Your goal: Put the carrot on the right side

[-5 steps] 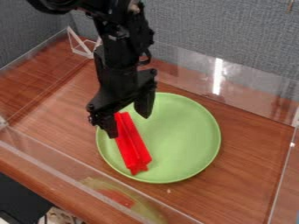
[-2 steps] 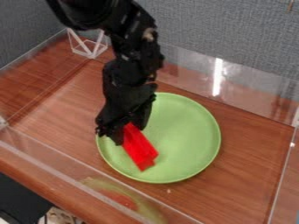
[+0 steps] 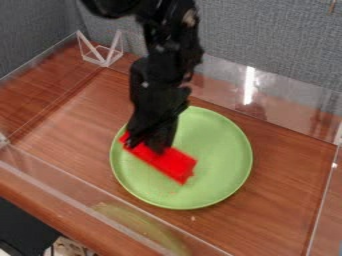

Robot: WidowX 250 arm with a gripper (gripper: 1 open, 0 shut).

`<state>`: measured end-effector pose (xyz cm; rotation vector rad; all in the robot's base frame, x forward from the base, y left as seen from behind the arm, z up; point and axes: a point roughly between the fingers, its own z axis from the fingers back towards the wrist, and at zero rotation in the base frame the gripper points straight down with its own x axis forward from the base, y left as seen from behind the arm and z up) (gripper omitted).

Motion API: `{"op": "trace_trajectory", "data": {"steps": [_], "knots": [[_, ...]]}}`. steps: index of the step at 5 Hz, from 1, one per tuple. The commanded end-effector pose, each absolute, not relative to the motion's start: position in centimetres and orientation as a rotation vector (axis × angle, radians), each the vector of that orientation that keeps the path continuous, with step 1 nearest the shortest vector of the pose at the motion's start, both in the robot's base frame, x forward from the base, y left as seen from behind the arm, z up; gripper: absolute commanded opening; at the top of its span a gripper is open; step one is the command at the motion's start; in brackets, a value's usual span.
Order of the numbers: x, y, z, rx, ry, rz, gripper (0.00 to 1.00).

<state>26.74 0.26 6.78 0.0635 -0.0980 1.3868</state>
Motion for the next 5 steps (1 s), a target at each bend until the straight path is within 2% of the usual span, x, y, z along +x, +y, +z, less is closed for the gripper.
{"op": "trace_trajectory", "data": {"steps": [1, 3, 4, 5], "knots": [[29.1, -1.8, 10.3, -0.007, -0.152, 1.313, 0.0], [30.7, -6.9, 9.6, -0.032, -0.158, 1.176, 0.0], [30.8, -7.2, 8.6, -0.035, -0.156, 1.16, 0.0], [30.6, -6.0, 9.7, -0.061, -0.143, 1.222, 0.0]]}}
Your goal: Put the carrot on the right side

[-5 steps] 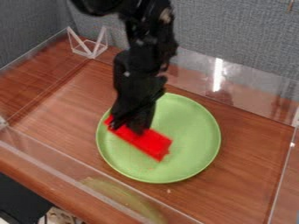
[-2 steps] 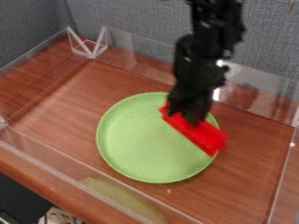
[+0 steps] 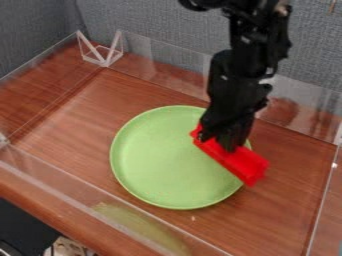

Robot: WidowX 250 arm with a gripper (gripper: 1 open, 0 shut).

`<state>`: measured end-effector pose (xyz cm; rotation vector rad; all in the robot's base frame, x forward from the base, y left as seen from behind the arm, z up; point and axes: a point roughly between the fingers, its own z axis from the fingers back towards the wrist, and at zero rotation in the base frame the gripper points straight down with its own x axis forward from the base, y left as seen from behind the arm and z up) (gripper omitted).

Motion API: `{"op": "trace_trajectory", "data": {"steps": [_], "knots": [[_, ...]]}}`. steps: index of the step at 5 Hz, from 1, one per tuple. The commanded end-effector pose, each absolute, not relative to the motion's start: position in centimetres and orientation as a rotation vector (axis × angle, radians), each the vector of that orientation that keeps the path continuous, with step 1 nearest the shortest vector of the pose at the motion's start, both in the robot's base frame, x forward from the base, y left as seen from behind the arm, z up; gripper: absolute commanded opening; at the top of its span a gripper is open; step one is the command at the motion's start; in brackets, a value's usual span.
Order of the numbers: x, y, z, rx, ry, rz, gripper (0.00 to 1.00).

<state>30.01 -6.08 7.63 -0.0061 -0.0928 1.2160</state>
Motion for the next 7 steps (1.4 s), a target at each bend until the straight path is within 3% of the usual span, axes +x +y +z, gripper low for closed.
{"op": "trace_trajectory", "data": {"steps": [1, 4, 6, 7], "knots": [[30.3, -4.6, 10.5, -0.084, -0.129, 1.289, 0.0], [32.2, -6.3, 6.4, -0.077, -0.124, 1.393, 0.0], [30.3, -7.2, 7.9, -0.077, -0.141, 1.357, 0.0], [31.1, -6.8, 9.2, -0.079, -0.154, 1.29, 0.0]]}}
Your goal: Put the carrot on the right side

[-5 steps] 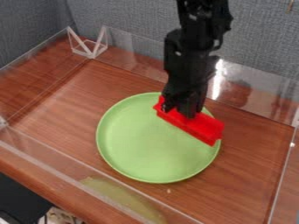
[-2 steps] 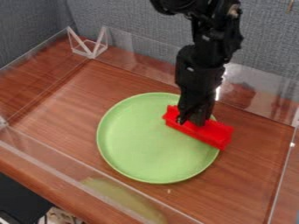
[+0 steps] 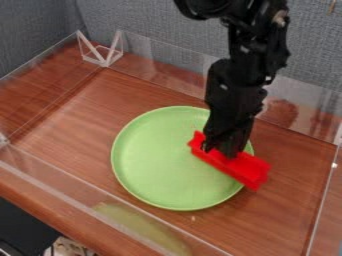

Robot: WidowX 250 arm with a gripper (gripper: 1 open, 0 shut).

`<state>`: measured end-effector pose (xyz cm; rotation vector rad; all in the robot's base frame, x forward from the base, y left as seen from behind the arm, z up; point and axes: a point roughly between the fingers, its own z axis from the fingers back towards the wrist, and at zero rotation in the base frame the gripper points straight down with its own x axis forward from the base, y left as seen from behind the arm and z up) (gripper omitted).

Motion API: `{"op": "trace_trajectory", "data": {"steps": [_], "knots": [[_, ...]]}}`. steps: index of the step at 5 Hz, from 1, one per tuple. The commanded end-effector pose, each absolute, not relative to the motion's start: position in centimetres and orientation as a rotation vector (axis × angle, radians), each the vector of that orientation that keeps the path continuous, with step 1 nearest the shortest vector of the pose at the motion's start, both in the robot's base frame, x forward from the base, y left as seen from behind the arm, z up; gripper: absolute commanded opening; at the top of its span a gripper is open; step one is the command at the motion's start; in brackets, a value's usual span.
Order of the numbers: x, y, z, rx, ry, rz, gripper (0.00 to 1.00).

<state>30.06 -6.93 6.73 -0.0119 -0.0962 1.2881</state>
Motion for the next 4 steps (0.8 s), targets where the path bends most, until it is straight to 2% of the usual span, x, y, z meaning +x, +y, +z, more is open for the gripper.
{"op": "trace_trajectory", "data": {"steps": [1, 2, 4], "knots": [[32.1, -6.3, 10.5, -0.098, -0.138, 1.235, 0.0], [33.3, -4.9, 11.4, -0.108, -0.14, 1.186, 0.0], [34.8, -9.2, 11.5, -0.13, -0.109, 1.062, 0.0]]}}
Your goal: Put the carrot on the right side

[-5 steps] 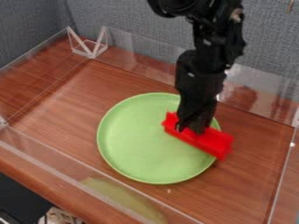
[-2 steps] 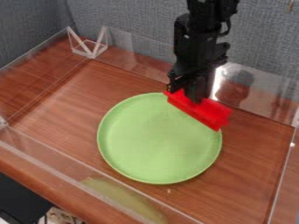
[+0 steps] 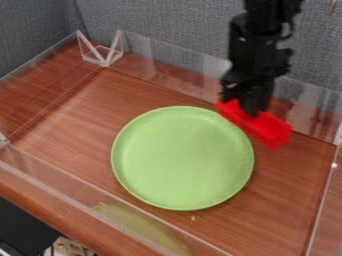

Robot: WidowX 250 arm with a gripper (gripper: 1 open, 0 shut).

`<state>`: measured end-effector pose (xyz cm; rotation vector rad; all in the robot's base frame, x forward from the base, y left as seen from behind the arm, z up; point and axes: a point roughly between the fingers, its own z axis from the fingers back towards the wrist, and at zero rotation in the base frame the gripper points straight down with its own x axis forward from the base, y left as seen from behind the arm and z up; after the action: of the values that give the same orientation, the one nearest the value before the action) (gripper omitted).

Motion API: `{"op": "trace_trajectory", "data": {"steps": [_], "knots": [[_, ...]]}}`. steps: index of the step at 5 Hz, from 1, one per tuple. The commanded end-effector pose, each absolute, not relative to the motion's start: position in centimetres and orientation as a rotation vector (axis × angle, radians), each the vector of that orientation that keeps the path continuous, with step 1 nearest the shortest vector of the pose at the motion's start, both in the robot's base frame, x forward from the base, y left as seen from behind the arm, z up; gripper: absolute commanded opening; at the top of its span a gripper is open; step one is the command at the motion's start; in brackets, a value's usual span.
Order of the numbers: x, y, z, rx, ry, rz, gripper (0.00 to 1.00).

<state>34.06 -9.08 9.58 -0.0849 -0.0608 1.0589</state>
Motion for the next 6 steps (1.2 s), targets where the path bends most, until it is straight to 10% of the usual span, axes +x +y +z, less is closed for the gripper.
{"op": "trace_trajectory", "data": {"steps": [1, 6], "knots": [[36.0, -11.1, 10.1, -0.122, -0.102, 1.066, 0.0], [35.7, -12.2, 3.5, -0.114, -0.044, 1.273, 0.0]]}}
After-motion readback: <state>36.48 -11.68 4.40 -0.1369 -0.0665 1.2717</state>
